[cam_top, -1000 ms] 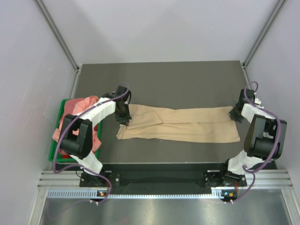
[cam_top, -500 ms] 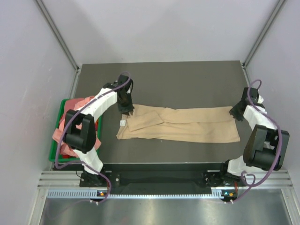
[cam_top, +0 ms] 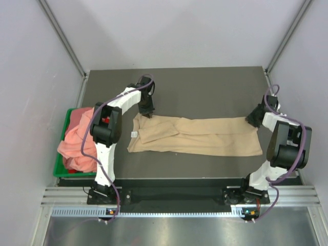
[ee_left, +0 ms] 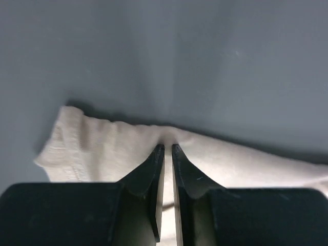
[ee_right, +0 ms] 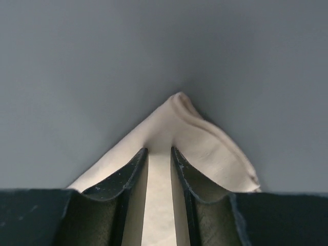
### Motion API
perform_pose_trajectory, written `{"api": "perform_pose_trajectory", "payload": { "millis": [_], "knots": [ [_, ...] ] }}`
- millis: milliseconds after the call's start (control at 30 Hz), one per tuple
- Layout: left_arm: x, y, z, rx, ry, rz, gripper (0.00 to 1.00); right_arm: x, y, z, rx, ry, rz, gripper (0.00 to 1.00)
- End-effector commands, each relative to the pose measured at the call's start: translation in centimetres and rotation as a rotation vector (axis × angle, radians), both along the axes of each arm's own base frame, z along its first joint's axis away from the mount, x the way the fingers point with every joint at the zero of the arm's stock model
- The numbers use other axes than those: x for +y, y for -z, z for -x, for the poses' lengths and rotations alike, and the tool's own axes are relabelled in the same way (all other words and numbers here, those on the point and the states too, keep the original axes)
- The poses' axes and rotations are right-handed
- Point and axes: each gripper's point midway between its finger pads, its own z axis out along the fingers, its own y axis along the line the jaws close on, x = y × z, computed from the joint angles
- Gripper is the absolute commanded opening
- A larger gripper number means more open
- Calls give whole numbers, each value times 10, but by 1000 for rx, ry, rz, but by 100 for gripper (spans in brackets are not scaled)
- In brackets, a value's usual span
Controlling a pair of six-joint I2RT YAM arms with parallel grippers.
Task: Fold and stack the t-shirts
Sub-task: Fold the tshirt
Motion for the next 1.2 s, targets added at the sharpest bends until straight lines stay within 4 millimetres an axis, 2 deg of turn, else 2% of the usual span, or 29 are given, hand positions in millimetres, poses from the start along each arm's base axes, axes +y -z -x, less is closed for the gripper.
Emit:
{"api": "perform_pose_trajectory", "payload": {
  "millis": [0, 67, 167, 200, 333, 367, 500, 600, 633, 667, 733, 767, 800, 833, 867, 900, 933, 967, 1000, 1067, 1100, 1167],
  "knots": [
    [28, 20, 0, 37, -74, -128, 16, -28, 5, -1, -42, 115, 74, 25],
    [38, 28, 4, 55, -100, -170, 15, -41, 11, 10, -34, 179, 76, 25],
    [46, 35, 6, 60, -130, -192, 15, -47, 15, 22, -40, 217, 77, 25],
    [46, 35, 6, 54, -141, -192, 15, -50, 8, 17, -74, 220, 90, 25],
    [39, 34, -5, 24, -155, -155, 15, -51, 5, 12, -74, 229, 81, 26],
    [38, 33, -8, 22, -160, -156, 15, -50, 11, 19, -34, 250, 70, 25],
    [32, 31, -17, 20, -161, -138, 15, -50, 6, 17, -53, 258, 61, 26],
    [20, 16, -31, -18, -125, -86, 15, -46, -6, 13, -84, 241, 45, 26],
    [18, 3, -40, -50, -120, -77, 16, -45, -11, 12, -89, 229, 48, 26],
    [21, -4, -39, -49, -110, -93, 16, -43, -22, 13, -98, 221, 47, 27],
    [20, -32, -48, -102, -102, -87, 17, -42, -38, 10, -120, 198, 52, 27],
    [22, -40, -45, -99, -93, -92, 18, -40, -48, 13, -122, 188, 52, 28],
    [22, -57, -45, -125, -93, -84, 18, -38, -58, 11, -139, 176, 51, 29],
    [22, -63, -39, -124, -89, -81, 18, -36, -65, 10, -148, 158, 54, 30],
    [22, -79, -34, -144, -85, -65, 19, -33, -75, 13, -157, 149, 56, 31],
    [22, -83, -29, -152, -82, -58, 19, -29, -78, 14, -161, 134, 51, 32],
    [24, -72, -13, -113, -74, -63, 20, -26, -83, 15, -166, 121, 55, 33],
    [23, -84, -5, -133, -69, -42, 20, -19, -92, 16, -188, 98, 39, 34],
    [26, -70, 9, -106, -67, -47, 22, -11, -93, 18, -195, 74, 20, 34],
    [28, -73, 20, -122, -56, -30, 24, 3, -104, 19, -234, 29, 4, 36],
    [32, -63, 29, -96, -51, -39, 25, 12, -109, 18, -249, -3, -14, 38],
    [36, -61, 31, -92, -36, -27, 26, 31, -117, 18, -263, -64, -18, 38]
  ]
}}
